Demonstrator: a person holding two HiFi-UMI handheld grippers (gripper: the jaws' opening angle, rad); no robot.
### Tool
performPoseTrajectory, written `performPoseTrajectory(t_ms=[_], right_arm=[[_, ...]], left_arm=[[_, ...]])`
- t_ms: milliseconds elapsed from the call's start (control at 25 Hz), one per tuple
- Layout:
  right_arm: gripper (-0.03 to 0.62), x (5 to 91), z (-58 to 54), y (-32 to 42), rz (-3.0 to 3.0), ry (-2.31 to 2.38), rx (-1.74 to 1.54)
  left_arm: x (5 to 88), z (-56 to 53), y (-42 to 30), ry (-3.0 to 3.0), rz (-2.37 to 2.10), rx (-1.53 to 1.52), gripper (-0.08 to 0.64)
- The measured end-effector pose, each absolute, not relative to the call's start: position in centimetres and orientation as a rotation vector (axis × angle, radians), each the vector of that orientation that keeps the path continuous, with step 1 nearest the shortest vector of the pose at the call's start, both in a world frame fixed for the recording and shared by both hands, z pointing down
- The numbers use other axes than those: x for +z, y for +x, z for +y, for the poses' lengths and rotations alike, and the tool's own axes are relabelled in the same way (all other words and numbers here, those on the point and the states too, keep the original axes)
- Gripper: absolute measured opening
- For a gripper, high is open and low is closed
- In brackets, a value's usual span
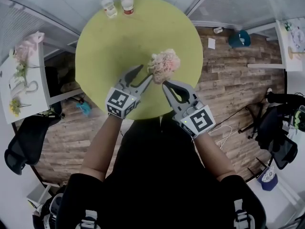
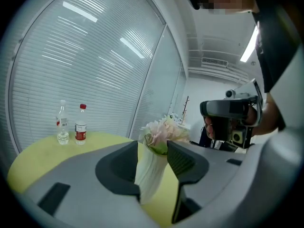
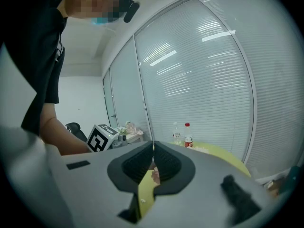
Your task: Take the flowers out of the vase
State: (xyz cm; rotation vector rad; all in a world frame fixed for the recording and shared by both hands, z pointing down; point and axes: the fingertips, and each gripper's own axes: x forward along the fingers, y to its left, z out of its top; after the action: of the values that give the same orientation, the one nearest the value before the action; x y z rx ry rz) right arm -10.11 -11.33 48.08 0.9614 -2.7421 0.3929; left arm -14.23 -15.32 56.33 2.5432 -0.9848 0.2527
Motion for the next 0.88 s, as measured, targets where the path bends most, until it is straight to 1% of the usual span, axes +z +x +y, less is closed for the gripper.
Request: performPoseTrajectory(t_ms=[200,320,440,560,880], right_arm=[[0.02,48.3,-11.4,-10.0,-2.726,0.96,0.402],[0.02,48.2,-11.7,-9.9,-2.728,0.971,0.416],[0.02,48.7,-11.6,-9.5,-2.714,0.964,0.414],[0.02,49.1,-11.6,-9.1,-2.7,0.962,0.413],[0.02,48.1,-12.0,-8.4,-2.693,0.983,0.394]], left_arm=[[56.3,-15.4,-13.8,2.564,-0.979,0.27,0.136],[56.4,-15.6,-13.6,2.571,-0.982,0.278,0.113],[56.4,-15.6,-13.7,2.574,-0.994,0.287,0.047],[56.0,-15.8,-13.6,2.589,-0.997,0.277,0.017],[54.7,-15.6,-13.0,2.621,-0.974,0.279,0.012]])
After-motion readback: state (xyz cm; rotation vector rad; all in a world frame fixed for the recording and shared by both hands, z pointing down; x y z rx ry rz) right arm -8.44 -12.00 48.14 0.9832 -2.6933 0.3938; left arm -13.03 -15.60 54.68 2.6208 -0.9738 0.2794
